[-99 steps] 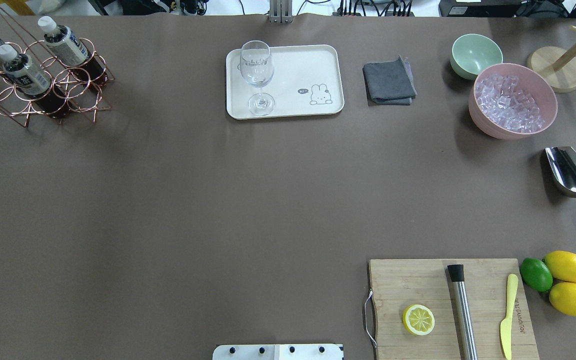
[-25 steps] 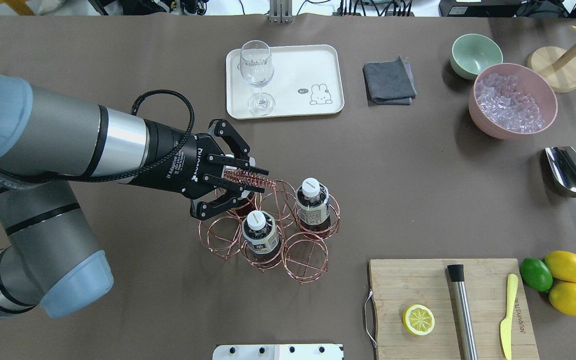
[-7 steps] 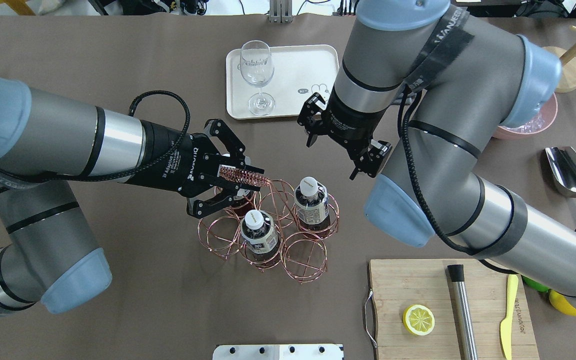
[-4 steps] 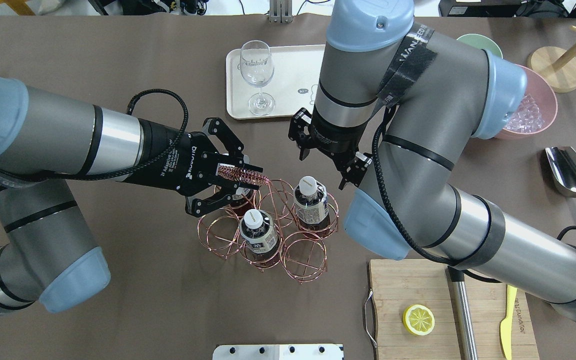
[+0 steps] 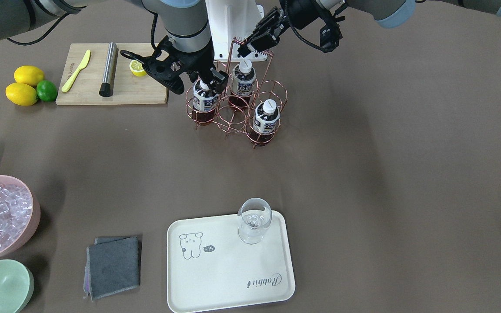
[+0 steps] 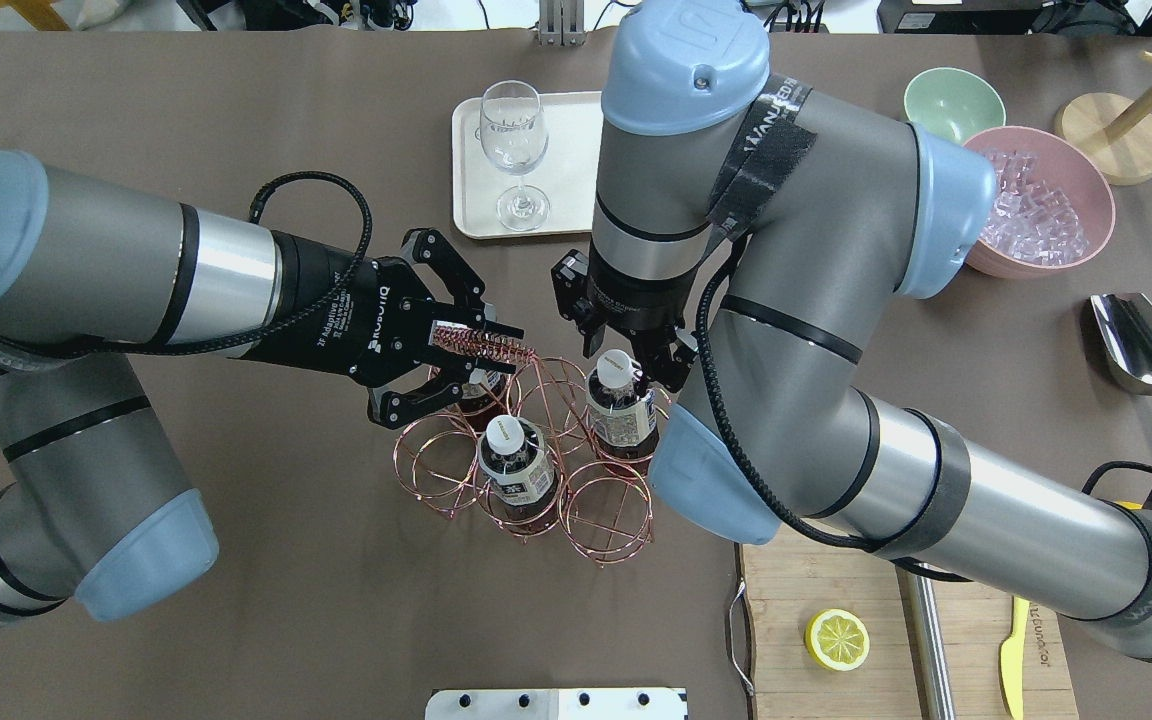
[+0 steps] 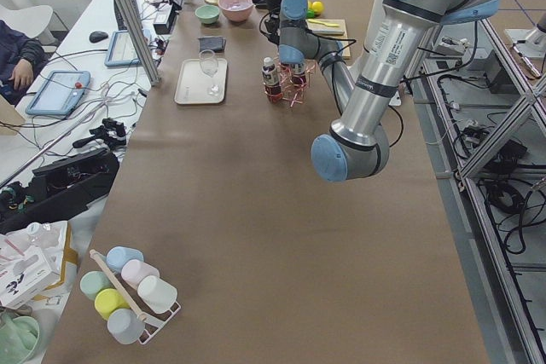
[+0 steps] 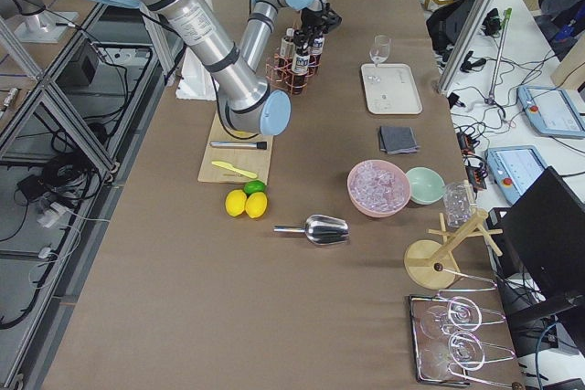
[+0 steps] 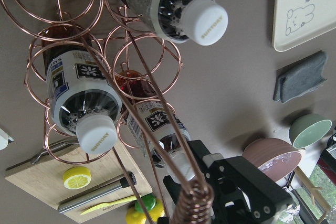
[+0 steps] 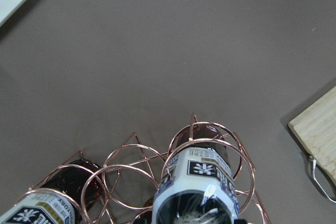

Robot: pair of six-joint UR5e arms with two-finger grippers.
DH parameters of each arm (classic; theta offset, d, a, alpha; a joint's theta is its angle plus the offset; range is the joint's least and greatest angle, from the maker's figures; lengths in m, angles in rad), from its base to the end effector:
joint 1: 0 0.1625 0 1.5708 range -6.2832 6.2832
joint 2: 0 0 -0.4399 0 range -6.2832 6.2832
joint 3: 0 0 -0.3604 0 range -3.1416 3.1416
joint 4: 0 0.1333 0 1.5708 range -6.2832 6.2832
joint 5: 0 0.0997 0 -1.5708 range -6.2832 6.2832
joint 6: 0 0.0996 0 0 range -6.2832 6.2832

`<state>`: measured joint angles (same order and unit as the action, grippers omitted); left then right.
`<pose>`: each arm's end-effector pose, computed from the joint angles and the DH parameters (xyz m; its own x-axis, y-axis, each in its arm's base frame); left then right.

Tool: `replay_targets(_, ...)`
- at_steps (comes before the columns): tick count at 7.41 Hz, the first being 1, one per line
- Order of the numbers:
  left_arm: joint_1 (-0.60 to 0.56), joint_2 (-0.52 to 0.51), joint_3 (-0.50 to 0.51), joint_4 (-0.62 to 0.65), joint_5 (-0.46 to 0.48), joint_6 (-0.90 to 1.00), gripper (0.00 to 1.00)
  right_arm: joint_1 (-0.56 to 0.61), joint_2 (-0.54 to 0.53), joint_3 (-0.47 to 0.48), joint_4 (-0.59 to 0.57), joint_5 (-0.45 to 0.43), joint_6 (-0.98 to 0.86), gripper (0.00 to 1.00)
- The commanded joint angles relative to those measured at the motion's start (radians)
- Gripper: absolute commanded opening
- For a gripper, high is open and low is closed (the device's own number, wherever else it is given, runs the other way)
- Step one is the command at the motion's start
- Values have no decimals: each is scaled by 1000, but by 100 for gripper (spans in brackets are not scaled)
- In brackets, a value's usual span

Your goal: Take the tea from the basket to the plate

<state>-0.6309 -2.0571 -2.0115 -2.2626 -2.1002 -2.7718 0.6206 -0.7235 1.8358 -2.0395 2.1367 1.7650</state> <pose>0.3572 -0.3637 0.1594 -0.1089 -0.9170 -0.3836 0.0007 0.3858 -0.9226 -0.4575 -0.4252 0.1380 0.5943 0.6251 0.5060 -0.3504 0.7676 -0.5367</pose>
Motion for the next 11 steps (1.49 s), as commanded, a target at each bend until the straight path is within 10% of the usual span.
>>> replay_targets(1,-6,0,0,-2,-3,1,0,-18,1,2,1,2,-1,33)
replay_targets(3,-6,2,2,0,-3,1,0,-18,-1,8,-5,0,-9,0)
replay_targets(11,-6,2,4,0,-7,1,0,-9,155,112,-383,-69,-198,0)
